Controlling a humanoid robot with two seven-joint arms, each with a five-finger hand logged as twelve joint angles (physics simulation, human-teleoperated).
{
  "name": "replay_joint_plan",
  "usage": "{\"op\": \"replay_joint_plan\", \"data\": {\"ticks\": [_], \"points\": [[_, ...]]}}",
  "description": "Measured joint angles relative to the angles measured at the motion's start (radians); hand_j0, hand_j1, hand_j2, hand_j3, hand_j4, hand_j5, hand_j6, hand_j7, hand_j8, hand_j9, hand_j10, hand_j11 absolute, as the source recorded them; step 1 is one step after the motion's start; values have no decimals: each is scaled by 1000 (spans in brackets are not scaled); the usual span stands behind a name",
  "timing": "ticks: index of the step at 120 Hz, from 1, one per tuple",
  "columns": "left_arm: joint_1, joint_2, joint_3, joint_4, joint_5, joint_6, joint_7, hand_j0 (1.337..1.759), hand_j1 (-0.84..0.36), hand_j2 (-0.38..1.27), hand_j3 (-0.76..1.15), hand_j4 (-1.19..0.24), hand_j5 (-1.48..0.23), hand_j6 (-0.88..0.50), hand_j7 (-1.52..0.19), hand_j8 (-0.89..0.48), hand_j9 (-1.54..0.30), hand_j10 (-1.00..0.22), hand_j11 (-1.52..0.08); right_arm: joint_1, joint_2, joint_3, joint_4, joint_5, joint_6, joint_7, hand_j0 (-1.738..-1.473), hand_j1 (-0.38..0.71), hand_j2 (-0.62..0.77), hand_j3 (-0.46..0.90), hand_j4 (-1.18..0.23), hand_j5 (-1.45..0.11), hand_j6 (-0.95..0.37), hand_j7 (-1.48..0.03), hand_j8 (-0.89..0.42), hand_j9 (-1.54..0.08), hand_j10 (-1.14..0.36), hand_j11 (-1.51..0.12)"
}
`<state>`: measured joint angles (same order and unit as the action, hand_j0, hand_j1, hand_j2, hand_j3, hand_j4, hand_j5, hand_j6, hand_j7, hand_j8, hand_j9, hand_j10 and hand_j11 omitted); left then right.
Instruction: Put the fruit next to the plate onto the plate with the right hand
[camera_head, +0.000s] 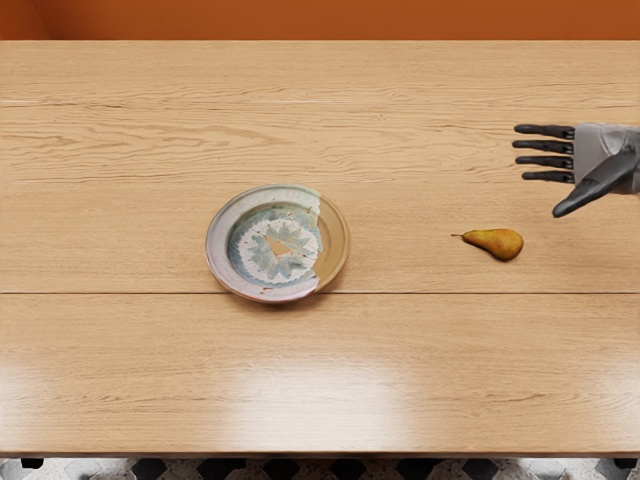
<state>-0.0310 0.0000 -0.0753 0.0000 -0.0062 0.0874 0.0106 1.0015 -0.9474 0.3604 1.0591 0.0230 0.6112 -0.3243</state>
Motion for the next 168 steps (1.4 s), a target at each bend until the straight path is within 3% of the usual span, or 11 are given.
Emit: {"op": "replay_joint_plan", "data": {"ticks": [21, 33, 40, 53, 70, 101, 118, 142, 168], "points": [[0, 0, 0, 0, 0, 0, 0, 1658, 349, 0, 0, 0, 0, 0, 0, 0, 0, 0, 0, 33, 12, 2, 2, -12, 0, -63, -1658, -349, 1, 0, 0, 0, 1, 0, 1, 0, 0, 0], [0, 0, 0, 0, 0, 0, 0, 1658, 349, 0, 0, 0, 0, 0, 0, 0, 0, 0, 0, 55, 49, 4, 5, -39, 0, -182, -1658, -349, 0, 0, 0, 0, 1, 0, 0, 0, 0, 0], [0, 0, 0, 0, 0, 0, 0, 1658, 349, 0, 0, 0, 0, 0, 0, 0, 0, 0, 0, 65, 65, 5, 12, -73, 0, -227, -1658, -349, 0, 0, 0, 0, 0, 0, 0, 0, 0, 0], [0, 0, 0, 0, 0, 0, 0, 1658, 349, 0, 0, 0, 0, 0, 0, 0, 0, 0, 0, 82, 31, 14, 170, -200, -13, -265, -1658, -349, 0, 0, -1, 0, -1, 0, -1, 0, 0, 0], [0, 0, 0, 0, 0, 0, 0, 1658, 349, 0, 0, 0, 0, 0, 0, 0, 0, 0, 0, 84, -21, 18, 355, -347, -229, -281, -1658, -349, 0, 0, -2, 0, -2, 0, -2, 0, -1, 0], [0, 0, 0, 0, 0, 0, 0, 1658, 349, 0, 0, 0, 0, 0, 0, 0, 0, 0, 0, -8, 26, 9, 476, -626, -728, -286, -1658, -346, 0, 0, -6, -4, -7, -3, -6, -3, -5, -3], [0, 0, 0, 0, 0, 0, 0, 1658, 349, 0, 0, 0, 0, 0, 0, 0, 0, 0, 0, -38, 63, 7, 505, -721, -801, -286, -1658, -300, -7, 0, -46, -55, -47, -55, -47, -55, -45, -55], [0, 0, 0, 0, 0, 0, 0, 1658, 349, 0, 0, 0, 0, 0, 0, 0, 0, 0, 0, -78, 97, 8, 556, -867, -842, -287, -1658, -102, -39, 0, -211, -270, -213, -269, -212, -270, -211, -270], [0, 0, 0, 0, 0, 0, 0, 1658, 349, 0, 0, 0, 0, 0, 0, 0, 0, 0, 0, -138, 146, -3, 570, -953, -909, -287, -1658, 5, -56, 0, -301, -387, -303, -386, -302, -387, -301, -387]]}}
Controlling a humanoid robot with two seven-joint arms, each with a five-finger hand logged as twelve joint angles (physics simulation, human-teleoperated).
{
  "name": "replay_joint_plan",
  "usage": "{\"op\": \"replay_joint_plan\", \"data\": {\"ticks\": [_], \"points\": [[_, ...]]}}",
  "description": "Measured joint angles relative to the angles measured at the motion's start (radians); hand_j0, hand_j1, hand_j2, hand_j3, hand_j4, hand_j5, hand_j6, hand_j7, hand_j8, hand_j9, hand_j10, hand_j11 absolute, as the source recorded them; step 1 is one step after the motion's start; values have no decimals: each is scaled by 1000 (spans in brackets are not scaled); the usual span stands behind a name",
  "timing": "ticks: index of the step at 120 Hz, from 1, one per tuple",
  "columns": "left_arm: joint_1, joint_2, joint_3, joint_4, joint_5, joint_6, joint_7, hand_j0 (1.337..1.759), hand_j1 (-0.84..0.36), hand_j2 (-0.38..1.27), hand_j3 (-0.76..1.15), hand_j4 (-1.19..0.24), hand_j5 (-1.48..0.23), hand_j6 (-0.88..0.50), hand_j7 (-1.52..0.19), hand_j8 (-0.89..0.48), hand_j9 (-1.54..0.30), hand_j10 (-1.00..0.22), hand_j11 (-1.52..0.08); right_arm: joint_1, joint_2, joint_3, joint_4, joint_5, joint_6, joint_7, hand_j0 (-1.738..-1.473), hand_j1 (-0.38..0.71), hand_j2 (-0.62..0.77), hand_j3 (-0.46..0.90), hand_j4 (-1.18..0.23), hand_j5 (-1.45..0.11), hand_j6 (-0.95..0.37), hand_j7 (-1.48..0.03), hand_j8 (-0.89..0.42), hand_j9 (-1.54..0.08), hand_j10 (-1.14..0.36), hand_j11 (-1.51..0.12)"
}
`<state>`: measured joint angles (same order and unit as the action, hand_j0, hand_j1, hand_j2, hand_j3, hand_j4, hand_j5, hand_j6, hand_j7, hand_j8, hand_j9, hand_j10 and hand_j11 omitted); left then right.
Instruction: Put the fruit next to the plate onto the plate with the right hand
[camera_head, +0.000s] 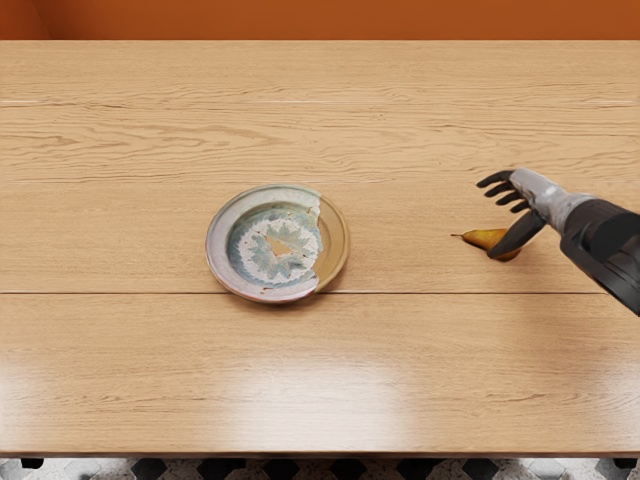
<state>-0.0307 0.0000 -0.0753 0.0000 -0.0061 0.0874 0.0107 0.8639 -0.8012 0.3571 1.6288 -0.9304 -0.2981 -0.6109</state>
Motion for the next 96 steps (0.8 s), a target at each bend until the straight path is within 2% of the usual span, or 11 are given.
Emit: {"op": "replay_joint_plan", "data": {"ticks": [46, 96], "points": [[0, 0, 0, 0, 0, 0, 0, 1658, 349, 0, 0, 0, 0, 0, 0, 0, 0, 0, 0, -45, 53, -10, -10, -92, -61, 0, -1658, 130, -76, 0, -405, -523, -406, -522, -405, -523, -404, -522], [0, 0, 0, 0, 0, 0, 0, 1658, 349, 0, 0, 0, 0, 0, 0, 0, 0, 0, 0, -87, 67, -10, -24, -122, -166, 0, -1658, 131, -76, 0, -404, -523, -405, -522, -404, -523, -404, -522]]}}
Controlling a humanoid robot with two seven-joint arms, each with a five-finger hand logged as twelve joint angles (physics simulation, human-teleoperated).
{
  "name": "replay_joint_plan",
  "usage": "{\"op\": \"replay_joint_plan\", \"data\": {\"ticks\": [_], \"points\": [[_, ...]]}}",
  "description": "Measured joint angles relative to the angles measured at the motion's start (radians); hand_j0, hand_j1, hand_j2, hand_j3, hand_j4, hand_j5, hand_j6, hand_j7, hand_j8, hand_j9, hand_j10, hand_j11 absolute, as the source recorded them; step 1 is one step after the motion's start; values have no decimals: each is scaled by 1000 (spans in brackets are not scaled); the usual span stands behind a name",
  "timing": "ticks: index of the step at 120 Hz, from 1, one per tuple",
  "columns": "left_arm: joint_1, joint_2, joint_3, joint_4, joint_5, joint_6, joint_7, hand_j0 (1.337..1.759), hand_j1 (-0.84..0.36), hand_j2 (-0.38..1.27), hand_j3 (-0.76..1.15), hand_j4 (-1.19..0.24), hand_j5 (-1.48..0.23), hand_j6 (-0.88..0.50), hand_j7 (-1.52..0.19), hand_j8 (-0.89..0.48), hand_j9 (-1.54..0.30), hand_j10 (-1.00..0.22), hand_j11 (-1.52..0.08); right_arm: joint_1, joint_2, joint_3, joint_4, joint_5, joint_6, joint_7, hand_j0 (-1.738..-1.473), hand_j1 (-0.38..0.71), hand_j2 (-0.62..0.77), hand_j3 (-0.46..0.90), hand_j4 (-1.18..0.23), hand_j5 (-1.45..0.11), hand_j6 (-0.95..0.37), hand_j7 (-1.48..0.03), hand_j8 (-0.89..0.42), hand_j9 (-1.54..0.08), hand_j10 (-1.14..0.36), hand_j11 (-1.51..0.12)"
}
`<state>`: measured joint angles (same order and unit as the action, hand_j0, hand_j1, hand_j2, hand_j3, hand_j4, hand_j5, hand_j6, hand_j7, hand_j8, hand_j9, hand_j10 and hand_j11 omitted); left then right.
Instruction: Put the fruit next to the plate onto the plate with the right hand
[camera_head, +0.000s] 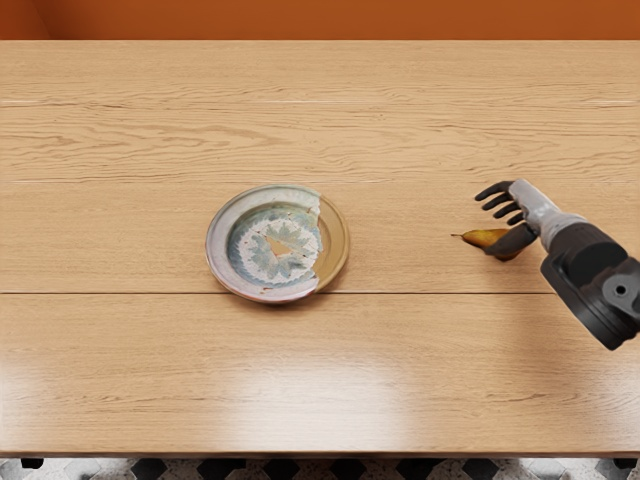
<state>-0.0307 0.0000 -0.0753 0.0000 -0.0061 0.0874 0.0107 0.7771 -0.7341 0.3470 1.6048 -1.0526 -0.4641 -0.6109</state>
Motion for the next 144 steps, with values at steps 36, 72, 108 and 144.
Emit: {"op": "replay_joint_plan", "data": {"ticks": [36, 72, 108, 144], "points": [[0, 0, 0, 0, 0, 0, 0, 1658, 349, 0, 0, 0, 0, 0, 0, 0, 0, 0, 0, -10, 41, 0, -41, -4, -34, 0, -1658, 23, -59, 0, -314, -406, -315, -405, -315, -406, -314, -406], [0, 0, 0, 0, 0, 0, 0, 1658, 349, 0, 0, 0, 0, 0, 0, 0, 0, 0, 0, -31, 61, 0, -63, -5, -42, 0, -1658, 97, -71, 0, -376, -486, -377, -486, -376, -486, -376, -486], [0, 0, 0, 0, 0, 0, 0, 1658, 349, 0, 0, 0, 0, 0, 0, 0, 0, 0, 0, -40, 84, 7, -68, -2, -55, 0, -1658, 256, -96, 0, -512, -654, -510, -658, -513, -654, -469, -659], [0, 0, 0, 0, 0, 0, 0, 1658, 349, 0, 0, 0, 0, 0, 0, 0, 0, 0, 0, -52, 87, 9, -68, -2, -80, 0, -1656, 345, -9, 0, -565, -712, -561, -722, -523, -732, -484, -736]]}}
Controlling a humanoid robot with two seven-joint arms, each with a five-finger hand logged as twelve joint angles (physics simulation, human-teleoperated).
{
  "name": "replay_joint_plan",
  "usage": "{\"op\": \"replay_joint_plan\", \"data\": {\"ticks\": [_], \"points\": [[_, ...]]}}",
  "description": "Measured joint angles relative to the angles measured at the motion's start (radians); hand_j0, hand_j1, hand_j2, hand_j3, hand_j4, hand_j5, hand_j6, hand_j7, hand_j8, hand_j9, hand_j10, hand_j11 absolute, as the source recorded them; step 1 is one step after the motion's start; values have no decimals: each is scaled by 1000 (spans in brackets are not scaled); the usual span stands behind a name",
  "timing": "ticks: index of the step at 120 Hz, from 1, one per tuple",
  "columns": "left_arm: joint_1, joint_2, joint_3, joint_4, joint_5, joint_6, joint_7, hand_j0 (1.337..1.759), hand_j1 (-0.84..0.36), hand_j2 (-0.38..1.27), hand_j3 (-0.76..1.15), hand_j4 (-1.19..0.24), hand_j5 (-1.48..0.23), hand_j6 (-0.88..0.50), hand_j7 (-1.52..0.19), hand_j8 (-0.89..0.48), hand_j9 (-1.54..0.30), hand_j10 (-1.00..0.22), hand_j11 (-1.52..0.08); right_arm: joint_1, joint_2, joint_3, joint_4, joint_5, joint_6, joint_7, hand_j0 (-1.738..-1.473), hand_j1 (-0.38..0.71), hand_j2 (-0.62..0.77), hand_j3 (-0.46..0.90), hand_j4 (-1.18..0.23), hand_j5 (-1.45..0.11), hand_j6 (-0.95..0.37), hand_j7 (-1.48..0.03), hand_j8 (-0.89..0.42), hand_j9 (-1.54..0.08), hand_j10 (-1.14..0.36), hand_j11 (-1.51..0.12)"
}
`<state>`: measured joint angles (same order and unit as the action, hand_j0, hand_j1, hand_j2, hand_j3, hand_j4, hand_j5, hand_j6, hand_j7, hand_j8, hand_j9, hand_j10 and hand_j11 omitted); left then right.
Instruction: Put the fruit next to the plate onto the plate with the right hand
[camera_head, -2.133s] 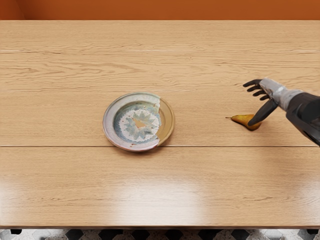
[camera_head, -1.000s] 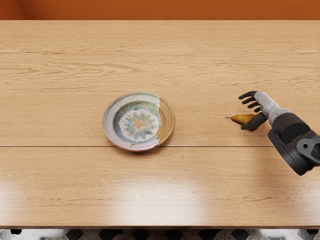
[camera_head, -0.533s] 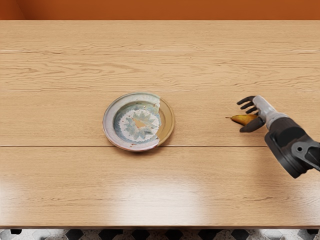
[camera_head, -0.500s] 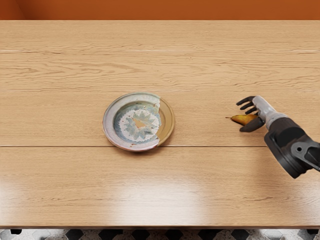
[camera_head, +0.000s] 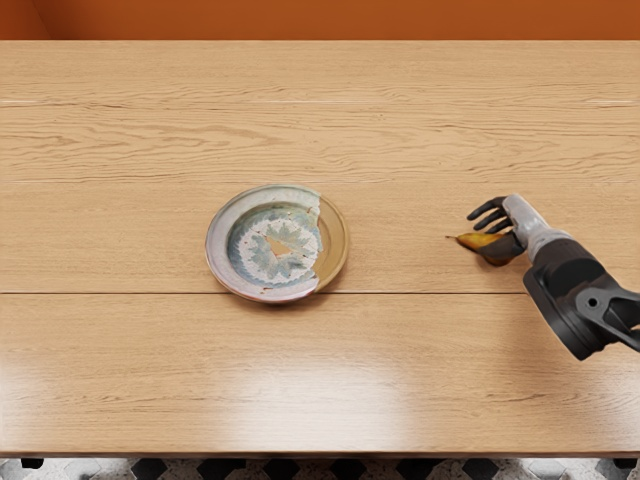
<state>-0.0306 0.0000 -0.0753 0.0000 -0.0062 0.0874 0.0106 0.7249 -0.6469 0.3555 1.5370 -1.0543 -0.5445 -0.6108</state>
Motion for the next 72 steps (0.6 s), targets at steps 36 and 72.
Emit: {"op": "replay_joint_plan", "data": {"ticks": [36, 72], "points": [[0, 0, 0, 0, 0, 0, 0, 1658, 349, 0, 0, 0, 0, 0, 0, 0, 0, 0, 0, -8, 45, -4, -38, -8, -7, -4, -1650, 338, -50, -1, -628, -628, -602, -722, -432, -848, -187, -1253], [0, 0, 0, 0, 0, 0, 0, 1658, 349, 0, 0, 0, 0, 0, 0, 0, 0, 0, 0, -1, 49, 13, -43, 13, -3, -2, -1653, 335, 30, 1, -642, -773, -587, -803, -511, -840, -357, -1098]]}}
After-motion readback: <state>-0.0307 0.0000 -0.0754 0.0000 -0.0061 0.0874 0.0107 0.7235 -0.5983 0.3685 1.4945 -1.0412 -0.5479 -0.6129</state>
